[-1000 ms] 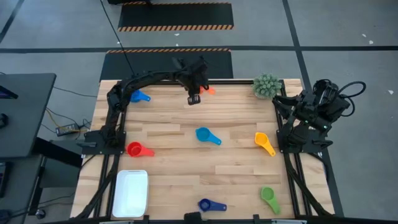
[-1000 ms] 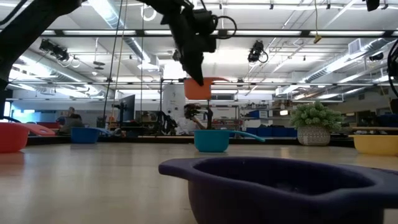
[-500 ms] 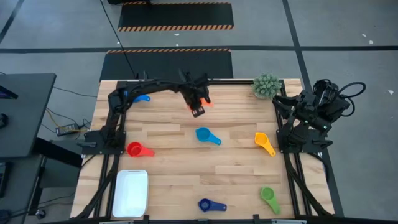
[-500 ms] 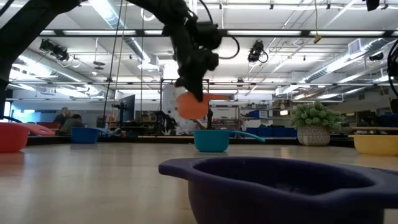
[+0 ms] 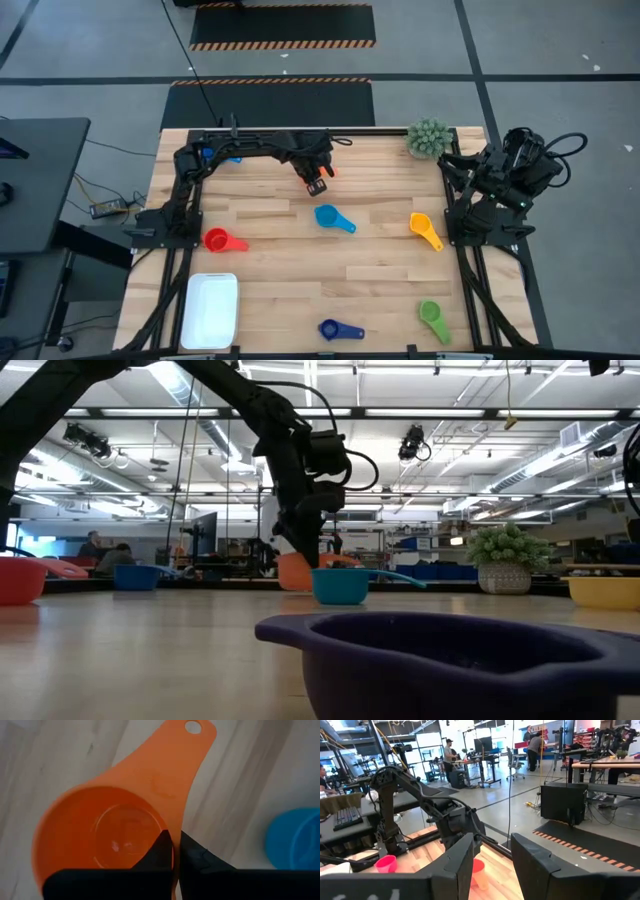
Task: Nest measuring cups in basket
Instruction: Move the orange measuring cup to the center of the table
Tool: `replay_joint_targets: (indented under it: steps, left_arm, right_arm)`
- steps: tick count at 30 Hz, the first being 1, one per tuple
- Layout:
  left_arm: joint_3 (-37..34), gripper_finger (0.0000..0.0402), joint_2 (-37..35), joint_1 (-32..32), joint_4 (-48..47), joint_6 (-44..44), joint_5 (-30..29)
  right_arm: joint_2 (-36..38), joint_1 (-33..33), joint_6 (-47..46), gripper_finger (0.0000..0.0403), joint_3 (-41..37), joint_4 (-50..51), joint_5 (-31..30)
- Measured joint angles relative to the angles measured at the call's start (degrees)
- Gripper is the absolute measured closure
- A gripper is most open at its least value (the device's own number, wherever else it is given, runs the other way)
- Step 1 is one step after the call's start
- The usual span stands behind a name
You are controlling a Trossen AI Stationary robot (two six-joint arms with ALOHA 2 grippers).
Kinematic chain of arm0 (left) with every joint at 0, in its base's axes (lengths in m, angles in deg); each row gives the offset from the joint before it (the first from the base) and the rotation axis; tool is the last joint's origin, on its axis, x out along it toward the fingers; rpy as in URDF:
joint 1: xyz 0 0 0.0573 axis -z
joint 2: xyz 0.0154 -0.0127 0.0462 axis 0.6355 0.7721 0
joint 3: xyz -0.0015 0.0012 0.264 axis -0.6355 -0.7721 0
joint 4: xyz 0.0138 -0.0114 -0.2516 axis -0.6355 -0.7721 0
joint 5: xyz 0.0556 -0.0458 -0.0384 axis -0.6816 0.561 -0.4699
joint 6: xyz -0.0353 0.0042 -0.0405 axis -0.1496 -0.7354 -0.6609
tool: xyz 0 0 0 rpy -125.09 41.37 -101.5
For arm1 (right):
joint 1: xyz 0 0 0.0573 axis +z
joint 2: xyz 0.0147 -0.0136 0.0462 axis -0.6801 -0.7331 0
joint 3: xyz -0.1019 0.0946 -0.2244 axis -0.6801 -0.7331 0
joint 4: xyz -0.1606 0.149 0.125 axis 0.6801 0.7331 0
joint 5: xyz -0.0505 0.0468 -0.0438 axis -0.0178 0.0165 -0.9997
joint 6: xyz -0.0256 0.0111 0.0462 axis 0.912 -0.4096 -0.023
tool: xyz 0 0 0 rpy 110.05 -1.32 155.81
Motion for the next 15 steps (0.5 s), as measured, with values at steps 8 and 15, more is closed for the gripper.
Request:
replay_joint_targets:
  steps: [8,15]
  left_arm:
    - [-0.1,0.0353,0.0,0.3,-0.2,0.2,-0.4]
    - [0.7,0.0347,0.0,0.2,-1.4,0.2,-0.4]
  right_arm:
    - [0.0,0.0,0.0,0.0266,0.0,0.0,0.0]
    - [0.0,0.0,0.0,0.0266,0.0,0.0,0.0]
